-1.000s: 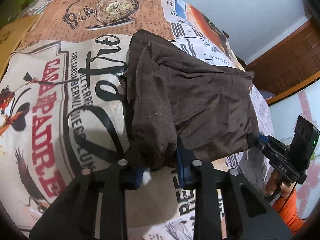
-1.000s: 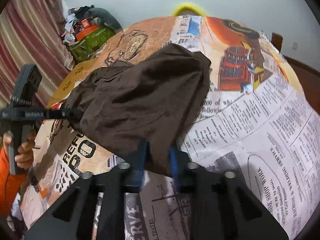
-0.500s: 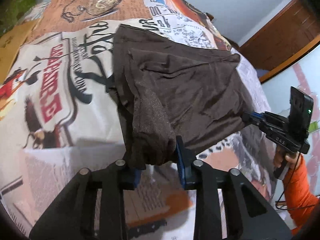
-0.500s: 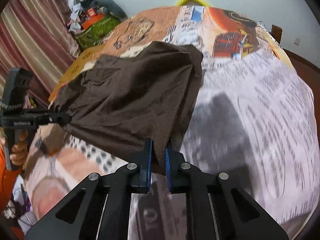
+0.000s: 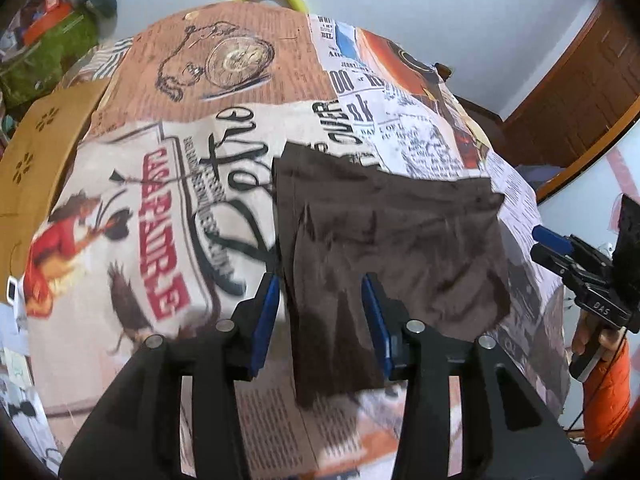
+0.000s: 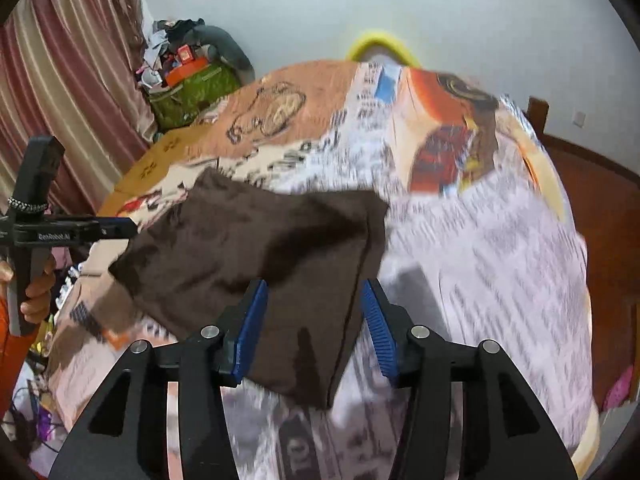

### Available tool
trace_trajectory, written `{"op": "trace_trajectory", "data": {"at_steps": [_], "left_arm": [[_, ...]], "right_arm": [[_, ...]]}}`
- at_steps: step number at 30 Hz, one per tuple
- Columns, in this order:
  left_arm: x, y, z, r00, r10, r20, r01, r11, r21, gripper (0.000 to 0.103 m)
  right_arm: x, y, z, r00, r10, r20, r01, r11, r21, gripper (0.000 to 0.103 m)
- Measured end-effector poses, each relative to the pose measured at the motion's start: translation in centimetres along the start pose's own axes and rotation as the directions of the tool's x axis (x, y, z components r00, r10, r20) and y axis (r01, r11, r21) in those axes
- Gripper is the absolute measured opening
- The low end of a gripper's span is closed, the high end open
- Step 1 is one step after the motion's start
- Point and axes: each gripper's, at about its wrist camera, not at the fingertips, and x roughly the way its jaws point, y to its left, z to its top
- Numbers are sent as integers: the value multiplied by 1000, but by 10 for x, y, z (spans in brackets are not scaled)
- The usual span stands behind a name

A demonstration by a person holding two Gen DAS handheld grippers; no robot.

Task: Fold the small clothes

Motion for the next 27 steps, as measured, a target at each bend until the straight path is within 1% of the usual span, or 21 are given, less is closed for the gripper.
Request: {"op": "trace_trajectory", "data": {"at_steps": [3,6,7,8,9,10,11,12,13,14,16,18,21,24,27], "left_arm": [[17,1,11,1000,-10,-27,10,1000,-1,42],[35,-1,19,999,12,-48,-12,1000,13,42],[40,-1,20,998,11,-55,-10,1000,23,35],[43,-2,20,998,7,-59,-6,999,33,22],[46,-4,20,998,8,-66,-5,999,48,17],[47,-7,19,998,25,-61,-20,997,76,10],[46,-11,17,998,43,-45,-38,994,105,6],[44,-13,16,998,54,-32,-50,991,128,6],[40,-16,15,998,58,-9,-56,987,149,5],[35,-18,15,999,50,13,-51,985,163,5],[27,-22,18,998,40,46,-48,984,174,5],[22,-25,23,997,33,71,-45,983,177,5],[27,-30,32,994,65,91,-81,979,186,5],[49,-23,39,993,100,64,-109,982,156,5],[64,-10,39,995,93,24,-95,991,92,5]], "right_arm": [[12,6,15,1000,9,16,-8,999,-42,46],[24,10,29,999,11,39,-7,996,-93,46],[30,10,33,1000,10,28,-7,995,-102,46],[34,10,34,1000,12,18,-10,994,-107,46],[40,9,36,1000,13,6,-12,994,-111,46],[45,9,36,1000,11,-4,-12,993,-115,46],[47,7,36,1000,15,-11,-16,993,-119,46],[51,6,34,1000,20,-19,-22,992,-125,45],[54,6,33,1000,14,-19,-17,991,-131,41],[56,5,32,1000,8,-20,-10,990,-138,26],[61,2,30,999,10,-31,-14,989,-146,10],[61,-1,28,1000,18,-16,-21,991,-135,9],[53,-3,27,999,9,43,-3,992,-122,8],[54,-9,28,999,-14,51,18,996,-90,8],[62,-13,28,999,-45,31,46,997,-61,8]]}}
